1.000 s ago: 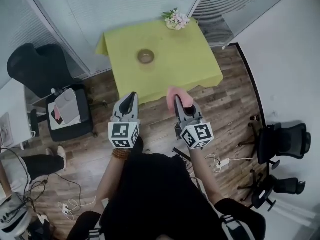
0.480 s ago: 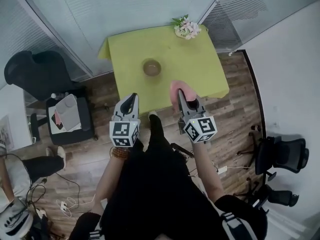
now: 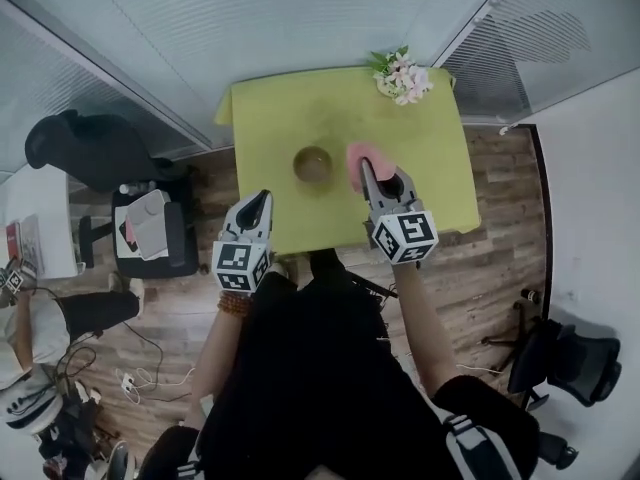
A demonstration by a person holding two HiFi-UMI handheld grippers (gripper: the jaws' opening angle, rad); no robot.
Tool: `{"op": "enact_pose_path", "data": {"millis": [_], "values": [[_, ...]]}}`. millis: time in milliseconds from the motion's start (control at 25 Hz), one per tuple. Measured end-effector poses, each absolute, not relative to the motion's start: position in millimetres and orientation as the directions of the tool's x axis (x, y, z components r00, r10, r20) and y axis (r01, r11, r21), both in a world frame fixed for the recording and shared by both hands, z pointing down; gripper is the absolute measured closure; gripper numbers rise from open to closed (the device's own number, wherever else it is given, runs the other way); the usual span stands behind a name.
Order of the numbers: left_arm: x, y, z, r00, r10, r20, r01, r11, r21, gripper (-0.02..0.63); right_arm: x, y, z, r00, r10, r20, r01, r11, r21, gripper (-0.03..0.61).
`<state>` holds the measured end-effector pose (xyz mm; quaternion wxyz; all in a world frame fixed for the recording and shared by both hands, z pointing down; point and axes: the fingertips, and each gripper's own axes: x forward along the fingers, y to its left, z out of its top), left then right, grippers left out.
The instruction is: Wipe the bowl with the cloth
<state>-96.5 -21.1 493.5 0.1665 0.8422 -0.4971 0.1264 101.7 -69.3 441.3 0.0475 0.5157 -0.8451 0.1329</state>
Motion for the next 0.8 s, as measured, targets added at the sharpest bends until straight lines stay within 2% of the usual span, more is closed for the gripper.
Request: {"op": "enact_pose_path", "data": {"millis": [280, 520, 800], "values": [[-92.2, -55.5, 537.2, 0.425, -0.769, 0.478, -0.904, -0.388, 0.180, 0.595, 94.5, -137.6, 509.4, -0.574, -0.731, 0.369, -0.769, 0.636, 0.066, 0.543], [-87.2, -84.5, 593.5, 0.435, -0.712, 0.551, -0.901, -0.341, 0.269, 0.595, 50.5, -161.6, 573.8, -0.685, -0.555, 0.472, -0.570, 0.812, 0.128, 0.540], [-80.1, -110.7, 650.9, 0.464, -0.645, 0.607, -0.883, -0.284, 0.374, 0.594, 28.9, -171.9, 651.3, -0.601, -0.485, 0.635, -0.365, 0.873, 0.322, 0.540]]}}
